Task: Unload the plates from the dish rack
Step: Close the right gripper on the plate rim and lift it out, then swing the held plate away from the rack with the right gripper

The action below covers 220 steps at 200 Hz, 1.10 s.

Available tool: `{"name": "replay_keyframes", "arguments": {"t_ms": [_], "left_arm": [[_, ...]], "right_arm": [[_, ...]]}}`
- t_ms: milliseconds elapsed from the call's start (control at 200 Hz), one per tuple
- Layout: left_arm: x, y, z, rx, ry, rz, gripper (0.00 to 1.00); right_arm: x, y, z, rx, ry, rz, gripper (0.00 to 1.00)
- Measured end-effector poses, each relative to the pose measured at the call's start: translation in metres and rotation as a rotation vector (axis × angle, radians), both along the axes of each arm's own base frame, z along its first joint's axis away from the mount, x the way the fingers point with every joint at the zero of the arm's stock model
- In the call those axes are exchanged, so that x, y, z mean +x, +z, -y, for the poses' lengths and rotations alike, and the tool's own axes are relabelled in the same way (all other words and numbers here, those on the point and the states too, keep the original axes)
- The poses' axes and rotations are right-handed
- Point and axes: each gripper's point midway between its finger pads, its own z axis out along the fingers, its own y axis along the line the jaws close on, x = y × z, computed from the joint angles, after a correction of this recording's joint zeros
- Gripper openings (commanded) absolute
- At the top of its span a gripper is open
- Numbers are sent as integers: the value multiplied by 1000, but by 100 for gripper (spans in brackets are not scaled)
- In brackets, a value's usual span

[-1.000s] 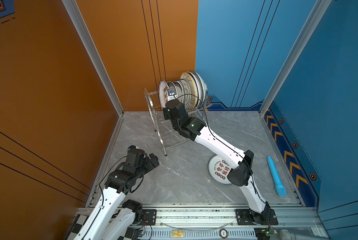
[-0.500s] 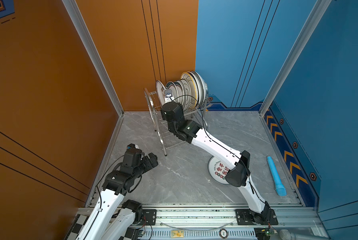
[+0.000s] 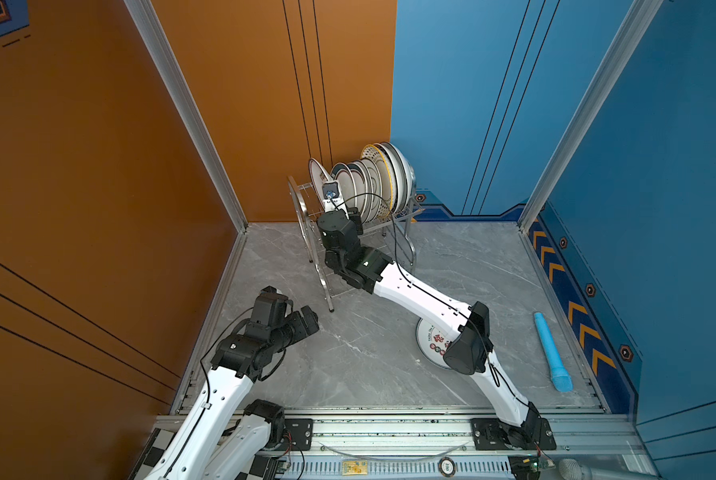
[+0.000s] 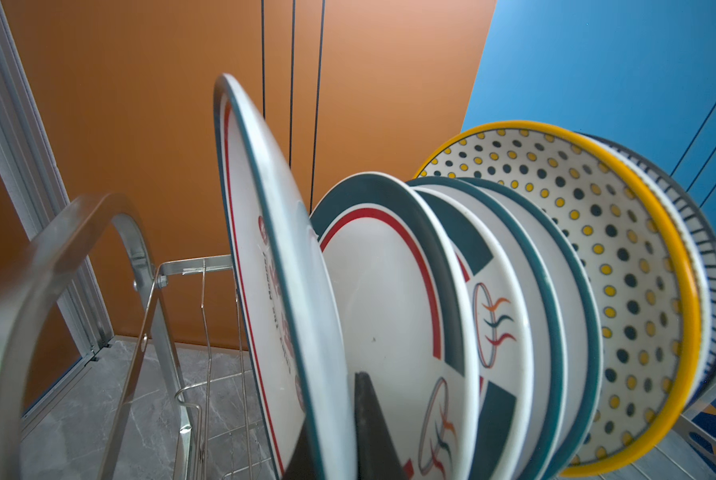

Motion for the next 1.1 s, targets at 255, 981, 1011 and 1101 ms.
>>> {"name": "replay_keyframes", "arguments": {"t_ms": [255, 981, 1011, 1101], "left_arm": [[0, 3, -2, 1, 7, 16, 98], [2, -2, 2, 13, -51, 52, 98], [3, -3, 2, 14, -54, 52, 98], [1, -5, 5, 5, -65, 52, 98]], "right_arm": [[-7, 28, -4, 55, 7, 89, 0], [-70, 147, 60, 106, 79, 262, 0], [-76, 155, 70, 114, 79, 268, 0], [-101, 177, 111, 166, 83, 294, 0]]}}
